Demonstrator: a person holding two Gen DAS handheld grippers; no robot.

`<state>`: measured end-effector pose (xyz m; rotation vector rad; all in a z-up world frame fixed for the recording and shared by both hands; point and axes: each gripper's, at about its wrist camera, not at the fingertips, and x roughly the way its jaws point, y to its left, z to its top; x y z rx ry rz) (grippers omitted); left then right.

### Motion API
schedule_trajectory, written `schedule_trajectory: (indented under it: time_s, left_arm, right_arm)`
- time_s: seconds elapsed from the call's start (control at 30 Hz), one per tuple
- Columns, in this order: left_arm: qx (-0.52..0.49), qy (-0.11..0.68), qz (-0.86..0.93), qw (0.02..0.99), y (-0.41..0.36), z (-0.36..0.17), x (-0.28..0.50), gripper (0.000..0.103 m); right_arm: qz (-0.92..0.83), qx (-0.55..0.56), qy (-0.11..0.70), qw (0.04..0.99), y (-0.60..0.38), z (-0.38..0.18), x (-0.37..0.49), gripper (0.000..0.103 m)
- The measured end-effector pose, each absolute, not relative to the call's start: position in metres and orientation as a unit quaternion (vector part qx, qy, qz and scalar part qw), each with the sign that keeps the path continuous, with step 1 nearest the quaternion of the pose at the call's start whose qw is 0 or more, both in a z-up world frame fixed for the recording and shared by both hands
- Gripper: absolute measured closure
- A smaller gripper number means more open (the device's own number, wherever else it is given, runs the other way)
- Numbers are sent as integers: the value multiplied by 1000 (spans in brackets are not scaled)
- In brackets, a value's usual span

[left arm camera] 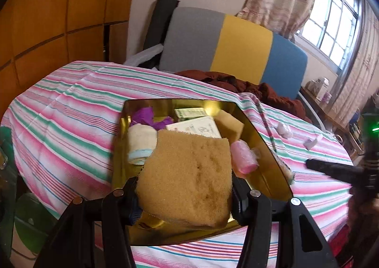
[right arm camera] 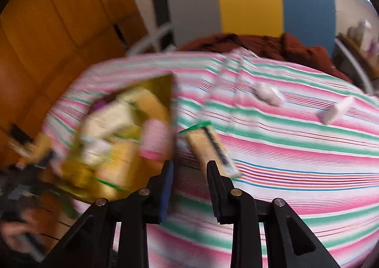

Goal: Organize objects
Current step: 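Carry the yellow sponge and cracker packet over the gold tray and release both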

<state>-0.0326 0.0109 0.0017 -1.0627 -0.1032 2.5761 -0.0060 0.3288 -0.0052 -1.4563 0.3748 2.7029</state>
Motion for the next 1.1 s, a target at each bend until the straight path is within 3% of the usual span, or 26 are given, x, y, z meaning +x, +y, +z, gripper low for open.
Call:
schedule_trajectory:
  time_s: [0.13, 0.2, 0.3, 0.47, 0.53, 0.57, 0.6, 1.1]
  left_arm:
    - [-378, -33, 907, 186, 17, 0, -33, 45]
    - [-380, -30, 905, 189, 20, 0, -33, 45]
    - [-382, -27, 904, 190, 22, -1, -33, 45]
    - [-390, -23, 900, 194, 26, -4, -33, 45]
    - [-392, -20, 899, 195, 28, -6, -34, 45]
    - [-393, -18, 898, 196, 29, -6, -34, 45]
    - [-396, -17, 897, 196, 30, -8, -35, 45]
    - [-407, -9, 892, 195, 43, -17, -50, 44]
  right_arm:
    - [860, -500, 93, 26, 340, -26, -16, 55]
    - [860, -505, 80, 15, 342, -29, -23, 40]
    - [856, -515, 39, 5, 337, -33, -39, 31]
    - [832, -555, -11, -3, 331, -57, -68, 31]
    - [830, -558, 5, -15, 334, -63, -74, 34]
    - [831, -556, 11, -14, 337, -63, -76, 53]
    - [831, -557, 11, -7, 338, -64, -76, 58]
    - [877, -474, 69, -12, 333, -1, -46, 58]
